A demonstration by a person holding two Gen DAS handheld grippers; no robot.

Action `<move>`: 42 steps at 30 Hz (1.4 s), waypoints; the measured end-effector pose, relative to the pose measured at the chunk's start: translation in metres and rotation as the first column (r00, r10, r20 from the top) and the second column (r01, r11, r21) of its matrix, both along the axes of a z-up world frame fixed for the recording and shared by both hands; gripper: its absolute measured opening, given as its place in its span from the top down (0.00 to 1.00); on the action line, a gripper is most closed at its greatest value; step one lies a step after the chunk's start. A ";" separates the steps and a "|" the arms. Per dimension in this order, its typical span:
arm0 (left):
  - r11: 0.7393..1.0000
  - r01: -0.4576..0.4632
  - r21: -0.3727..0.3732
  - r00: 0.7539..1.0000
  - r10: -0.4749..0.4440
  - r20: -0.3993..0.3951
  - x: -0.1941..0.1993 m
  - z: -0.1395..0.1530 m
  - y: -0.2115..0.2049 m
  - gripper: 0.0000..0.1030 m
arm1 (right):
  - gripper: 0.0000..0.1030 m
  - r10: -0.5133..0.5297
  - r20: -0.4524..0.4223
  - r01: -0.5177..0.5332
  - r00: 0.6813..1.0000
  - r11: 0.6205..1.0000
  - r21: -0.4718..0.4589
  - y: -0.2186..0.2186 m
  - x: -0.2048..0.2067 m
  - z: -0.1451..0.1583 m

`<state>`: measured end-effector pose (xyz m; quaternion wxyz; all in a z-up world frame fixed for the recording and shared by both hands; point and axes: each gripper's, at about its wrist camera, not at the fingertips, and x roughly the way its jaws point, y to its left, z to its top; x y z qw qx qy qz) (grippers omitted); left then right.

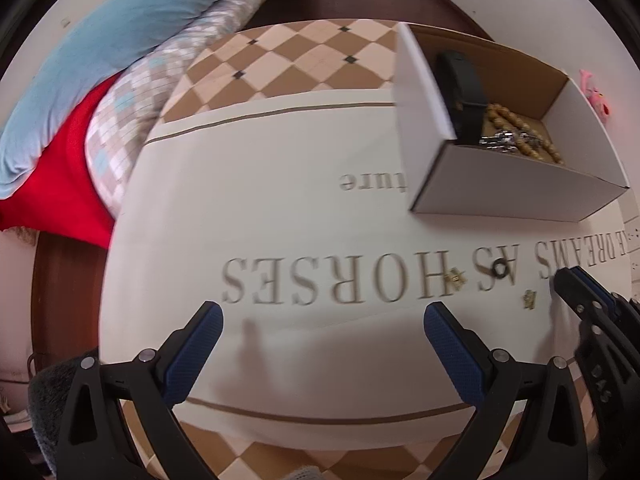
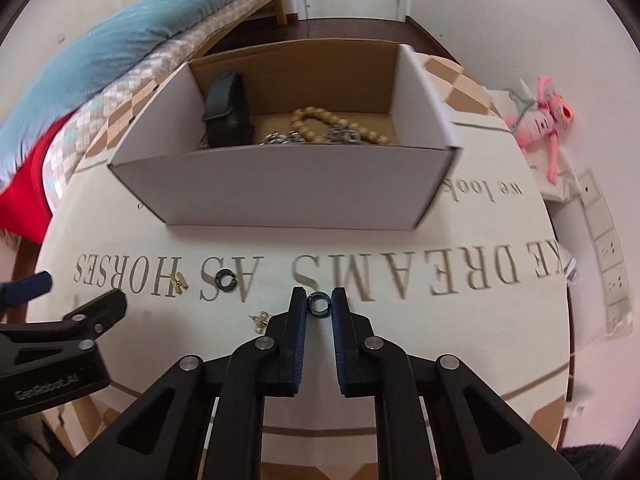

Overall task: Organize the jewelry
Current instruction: 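Grasp a black ring with the right tool while the left grasps a gold charm, then drop the black ring and gold charm into the white box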

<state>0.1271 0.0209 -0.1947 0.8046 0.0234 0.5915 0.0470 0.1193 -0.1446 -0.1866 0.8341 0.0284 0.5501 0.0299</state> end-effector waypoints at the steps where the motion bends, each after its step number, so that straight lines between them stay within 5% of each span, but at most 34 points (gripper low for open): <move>1: 1.000 0.014 -0.012 1.000 -0.014 0.001 0.001 -0.001 -0.004 0.01 | 0.87 -0.018 0.005 0.018 1.000 1.000 0.010 -0.007 -0.001 0.005; 6: 0.995 0.083 -0.062 0.997 -0.083 0.004 0.006 -0.007 -0.030 0.02 | 0.87 -0.073 0.013 0.072 0.997 0.997 0.031 -0.035 -0.005 0.017; 10: 0.990 0.131 -0.059 0.991 -0.131 0.005 0.007 -0.010 -0.049 0.20 | 0.87 -0.106 0.014 0.105 0.994 0.994 0.032 -0.048 -0.007 0.018; 17: 0.983 0.176 -0.056 0.984 -0.175 0.025 0.009 -0.007 -0.064 0.34 | 0.87 -0.144 -0.002 0.144 0.990 0.989 0.041 -0.060 -0.008 0.012; 27: 0.972 0.213 -0.099 0.977 -0.210 0.040 0.005 0.001 -0.079 0.89 | 0.87 -0.164 -0.009 0.164 0.986 0.985 0.051 -0.065 -0.008 0.010; 35: 0.973 0.186 -0.136 0.982 -0.183 0.036 0.001 0.004 -0.066 0.90 | 0.87 -0.172 0.013 0.170 0.985 0.982 0.076 -0.068 -0.009 0.022; 42: 0.938 0.224 -0.265 0.972 -0.197 0.126 0.016 0.077 -0.062 0.90 | 0.87 -0.139 0.081 0.123 0.987 0.976 0.177 -0.064 0.008 0.075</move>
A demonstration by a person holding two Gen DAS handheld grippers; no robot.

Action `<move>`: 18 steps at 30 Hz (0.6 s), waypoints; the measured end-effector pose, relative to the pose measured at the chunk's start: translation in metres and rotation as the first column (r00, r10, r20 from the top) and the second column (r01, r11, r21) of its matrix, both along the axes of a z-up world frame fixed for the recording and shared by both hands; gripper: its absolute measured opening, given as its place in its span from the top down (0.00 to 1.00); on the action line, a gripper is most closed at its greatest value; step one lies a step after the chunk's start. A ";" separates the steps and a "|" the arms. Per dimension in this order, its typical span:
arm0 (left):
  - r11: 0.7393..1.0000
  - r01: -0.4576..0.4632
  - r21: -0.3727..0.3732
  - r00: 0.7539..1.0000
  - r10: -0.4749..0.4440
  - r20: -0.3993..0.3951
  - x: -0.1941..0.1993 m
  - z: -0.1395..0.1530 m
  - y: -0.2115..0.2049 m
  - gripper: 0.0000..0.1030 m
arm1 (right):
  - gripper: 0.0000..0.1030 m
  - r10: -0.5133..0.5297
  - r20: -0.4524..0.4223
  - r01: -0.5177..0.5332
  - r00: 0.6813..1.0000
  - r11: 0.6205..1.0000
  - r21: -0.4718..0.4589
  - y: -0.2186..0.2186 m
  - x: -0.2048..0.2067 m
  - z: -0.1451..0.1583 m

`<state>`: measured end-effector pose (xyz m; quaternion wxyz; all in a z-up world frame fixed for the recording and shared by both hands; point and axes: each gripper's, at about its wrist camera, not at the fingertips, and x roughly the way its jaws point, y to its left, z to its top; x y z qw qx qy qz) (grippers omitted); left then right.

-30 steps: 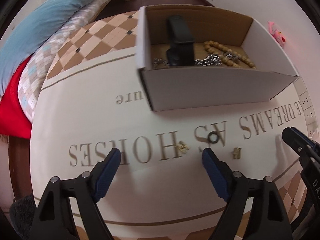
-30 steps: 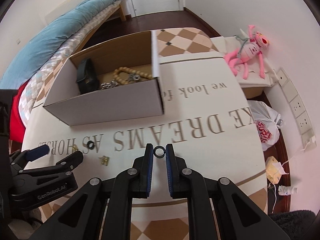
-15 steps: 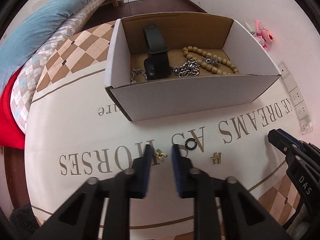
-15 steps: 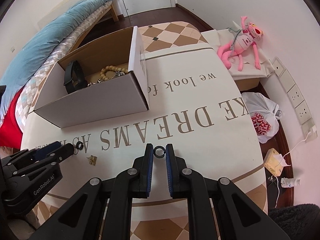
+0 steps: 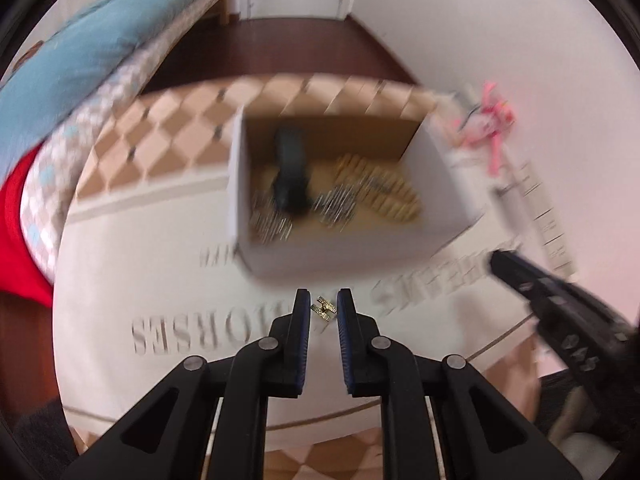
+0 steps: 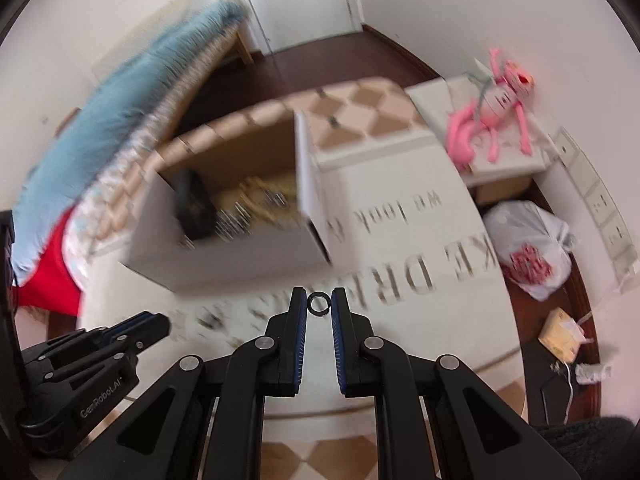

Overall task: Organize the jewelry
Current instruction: 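Drop the black ring and gold charm into the white box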

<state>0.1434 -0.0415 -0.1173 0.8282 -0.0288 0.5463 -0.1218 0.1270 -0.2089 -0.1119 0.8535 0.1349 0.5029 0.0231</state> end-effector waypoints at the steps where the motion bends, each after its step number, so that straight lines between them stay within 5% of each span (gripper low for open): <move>1: 1.000 0.008 -0.024 1.000 -0.007 0.007 0.009 0.011 0.000 0.90 | 0.87 0.010 0.009 -0.010 1.000 1.000 0.013 0.001 0.008 0.007; 5: 0.998 0.024 -0.057 1.000 -0.024 -0.001 0.053 0.028 -0.002 0.89 | 0.87 0.064 0.022 -0.064 0.998 0.998 0.017 0.003 0.056 0.026; 10: 0.999 -0.031 -0.021 0.998 0.030 -0.053 0.092 0.023 0.005 0.86 | 0.87 0.131 -0.098 -0.127 0.987 0.991 0.043 0.008 0.113 0.011; 11: 0.999 -0.045 -0.004 0.997 0.045 -0.067 0.096 0.020 0.007 0.82 | 0.87 0.139 -0.121 -0.134 0.983 0.990 0.047 0.008 0.121 0.007; 13: 0.997 -0.070 0.041 0.995 0.073 -0.066 0.103 0.017 0.014 0.39 | 0.86 0.141 -0.159 -0.138 0.977 0.990 0.033 0.008 0.134 0.002; 14: 0.995 -0.080 0.057 0.995 0.083 -0.054 0.105 0.018 0.017 0.29 | 0.79 0.140 -0.167 -0.138 0.976 0.990 0.022 0.008 0.136 0.000; 16: 0.992 -0.101 0.073 0.994 0.104 -0.033 0.107 0.019 0.026 0.21 | 0.53 0.128 -0.159 -0.127 0.979 0.992 0.016 0.004 0.139 0.003; 18: 0.989 -0.121 0.083 0.992 0.125 -0.033 0.107 0.019 0.034 0.20 | 0.51 0.123 -0.148 -0.123 0.981 0.992 0.010 0.001 0.139 0.006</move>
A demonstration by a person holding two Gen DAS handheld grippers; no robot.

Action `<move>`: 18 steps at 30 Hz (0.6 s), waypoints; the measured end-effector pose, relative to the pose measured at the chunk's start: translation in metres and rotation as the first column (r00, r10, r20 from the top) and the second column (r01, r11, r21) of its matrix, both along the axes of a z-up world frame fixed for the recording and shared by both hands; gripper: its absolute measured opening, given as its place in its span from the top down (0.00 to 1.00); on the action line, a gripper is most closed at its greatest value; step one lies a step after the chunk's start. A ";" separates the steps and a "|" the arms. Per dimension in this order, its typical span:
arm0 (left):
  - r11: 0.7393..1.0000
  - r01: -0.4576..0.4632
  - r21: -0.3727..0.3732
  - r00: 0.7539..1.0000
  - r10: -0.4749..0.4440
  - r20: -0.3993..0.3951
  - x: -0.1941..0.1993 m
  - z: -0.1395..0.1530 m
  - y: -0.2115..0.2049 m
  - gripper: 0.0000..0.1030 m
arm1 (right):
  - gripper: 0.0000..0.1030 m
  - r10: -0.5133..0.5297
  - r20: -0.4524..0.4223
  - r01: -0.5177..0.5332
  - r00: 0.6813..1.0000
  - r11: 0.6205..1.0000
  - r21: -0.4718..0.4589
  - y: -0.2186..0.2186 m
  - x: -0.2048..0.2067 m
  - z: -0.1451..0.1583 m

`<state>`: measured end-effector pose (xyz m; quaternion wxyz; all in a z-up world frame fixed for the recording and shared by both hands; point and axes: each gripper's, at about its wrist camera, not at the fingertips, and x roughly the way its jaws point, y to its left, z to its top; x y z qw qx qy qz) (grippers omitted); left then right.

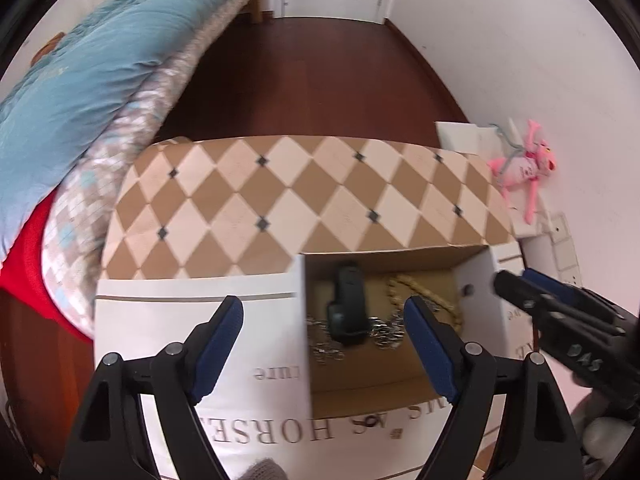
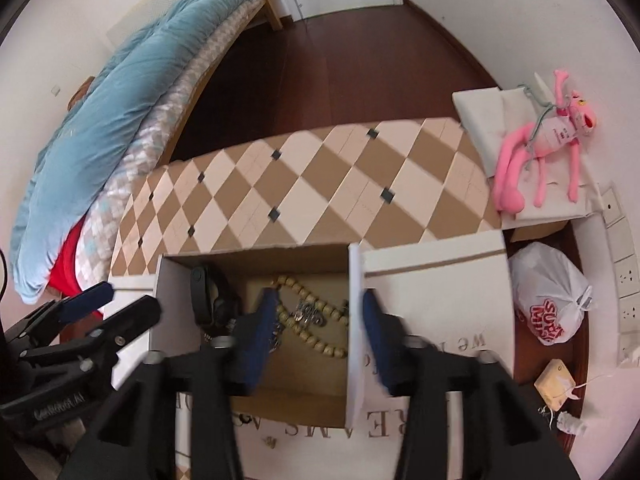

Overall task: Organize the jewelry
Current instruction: 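Drop the black ring and gold charm into the white box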

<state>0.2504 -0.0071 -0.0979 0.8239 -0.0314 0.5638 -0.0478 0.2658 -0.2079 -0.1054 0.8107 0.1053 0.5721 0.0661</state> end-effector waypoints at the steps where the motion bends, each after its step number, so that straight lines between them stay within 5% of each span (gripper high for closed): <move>1: 1.000 -0.011 0.005 1.000 0.011 -0.002 0.000 0.000 0.005 0.14 | 0.51 -0.007 0.003 0.007 1.000 1.000 -0.006 -0.002 0.000 0.002; 6: 0.998 -0.039 0.039 0.999 0.038 0.016 -0.008 0.000 0.016 0.04 | 0.47 -0.004 0.024 0.006 1.000 0.997 -0.082 -0.001 -0.004 0.011; 10: 0.997 -0.051 0.065 0.997 0.048 0.058 -0.017 0.002 0.017 0.00 | 0.01 0.020 0.033 -0.014 0.999 0.984 -0.176 0.009 -0.012 0.014; 18: 0.995 -0.076 0.072 0.994 0.069 0.090 -0.035 0.013 0.025 0.00 | 0.00 0.029 0.053 -0.014 0.998 0.966 -0.257 0.023 -0.036 0.018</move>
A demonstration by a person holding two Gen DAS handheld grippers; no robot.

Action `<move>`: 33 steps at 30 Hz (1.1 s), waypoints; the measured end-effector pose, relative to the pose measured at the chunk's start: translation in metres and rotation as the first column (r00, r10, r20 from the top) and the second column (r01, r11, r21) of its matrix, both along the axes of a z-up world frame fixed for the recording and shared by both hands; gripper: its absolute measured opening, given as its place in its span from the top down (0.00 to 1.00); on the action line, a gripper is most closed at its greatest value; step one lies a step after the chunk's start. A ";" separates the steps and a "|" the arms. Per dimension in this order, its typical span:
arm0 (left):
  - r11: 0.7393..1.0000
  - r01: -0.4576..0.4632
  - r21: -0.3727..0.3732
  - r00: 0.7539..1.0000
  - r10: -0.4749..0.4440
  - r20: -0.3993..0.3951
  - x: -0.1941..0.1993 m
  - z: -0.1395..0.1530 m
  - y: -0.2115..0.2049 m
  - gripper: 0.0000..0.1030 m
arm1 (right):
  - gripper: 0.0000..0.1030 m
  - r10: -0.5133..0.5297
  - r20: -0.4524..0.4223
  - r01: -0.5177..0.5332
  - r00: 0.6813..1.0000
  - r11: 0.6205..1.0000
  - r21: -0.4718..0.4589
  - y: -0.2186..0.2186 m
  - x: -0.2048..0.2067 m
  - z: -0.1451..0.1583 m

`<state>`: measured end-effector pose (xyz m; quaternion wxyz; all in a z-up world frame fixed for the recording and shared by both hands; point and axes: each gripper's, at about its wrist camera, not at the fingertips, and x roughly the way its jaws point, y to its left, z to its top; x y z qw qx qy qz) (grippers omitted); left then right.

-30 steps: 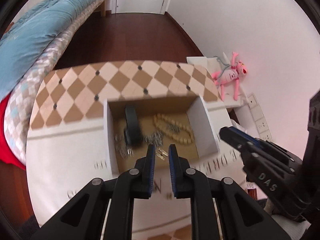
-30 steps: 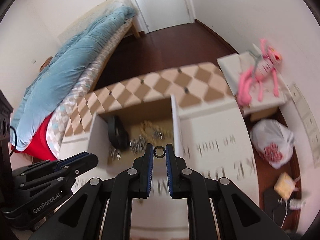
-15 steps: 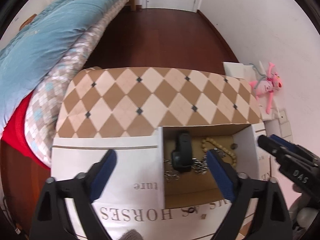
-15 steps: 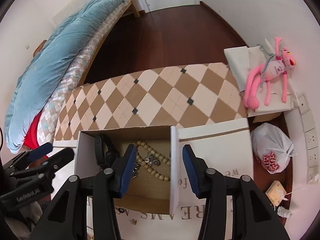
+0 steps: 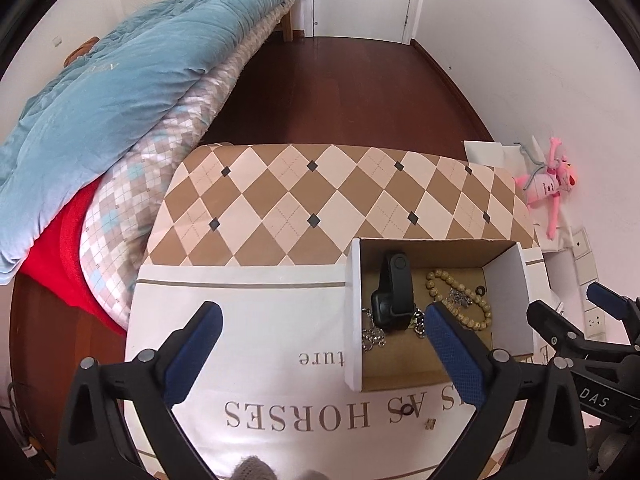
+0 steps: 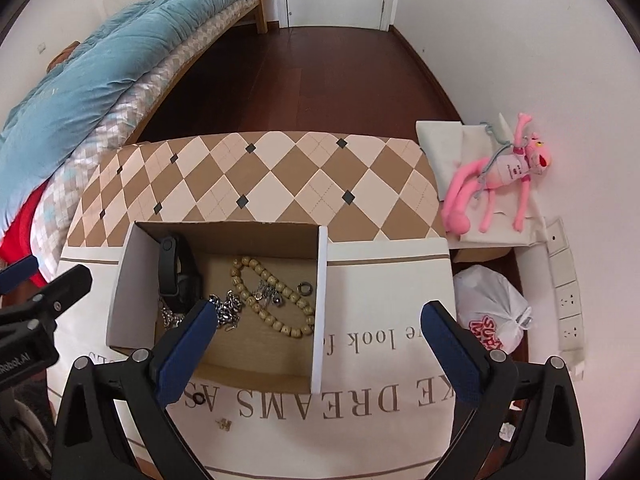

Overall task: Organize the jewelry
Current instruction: 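Drop the black ring and gold charm into the white box, then grasp the second gold charm with the right tool while the left grasps the second black ring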

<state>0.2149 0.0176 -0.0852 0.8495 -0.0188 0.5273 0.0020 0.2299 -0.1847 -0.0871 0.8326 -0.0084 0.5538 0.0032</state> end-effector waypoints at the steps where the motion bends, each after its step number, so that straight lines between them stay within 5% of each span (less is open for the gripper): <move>1: 1.000 -0.001 0.002 1.000 0.001 0.003 -0.002 0.002 0.000 0.00 | 0.00 -0.001 0.007 0.001 1.000 1.000 0.006 0.001 -0.003 0.002; 7: 0.999 -0.005 0.048 1.000 0.003 0.025 -0.035 -0.002 0.007 0.00 | 0.00 0.001 0.035 -0.002 0.999 0.999 0.044 0.010 -0.042 0.002; 12: 0.996 -0.011 0.087 0.999 0.014 -0.039 -0.072 -0.044 0.017 0.00 | 0.00 0.008 -0.021 -0.006 1.000 0.995 0.095 0.021 -0.084 -0.037; 18: 0.999 0.017 0.043 0.987 -0.010 -0.159 -0.092 -0.101 0.027 0.00 | 0.01 -0.004 -0.076 0.015 0.997 0.989 0.147 0.038 -0.106 -0.078; 24: 0.998 0.026 0.057 0.980 -0.014 -0.198 -0.098 -0.121 0.029 0.00 | 0.36 0.032 -0.093 -0.016 0.995 0.986 0.165 0.058 -0.114 -0.097; 29: 0.998 0.021 0.066 0.978 -0.007 -0.208 -0.101 -0.128 0.031 0.00 | 0.66 0.041 -0.049 -0.037 0.998 0.995 0.088 0.072 -0.117 -0.101; 30: 0.998 0.019 0.063 0.979 -0.005 -0.206 -0.102 -0.128 0.032 0.00 | 0.86 0.041 -0.040 -0.038 0.998 0.997 0.070 0.074 -0.117 -0.101; 33: 0.997 0.020 0.073 0.979 -0.005 -0.204 -0.102 -0.127 0.032 0.00 | 0.88 0.047 -0.024 -0.046 0.999 0.996 0.070 0.075 -0.119 -0.101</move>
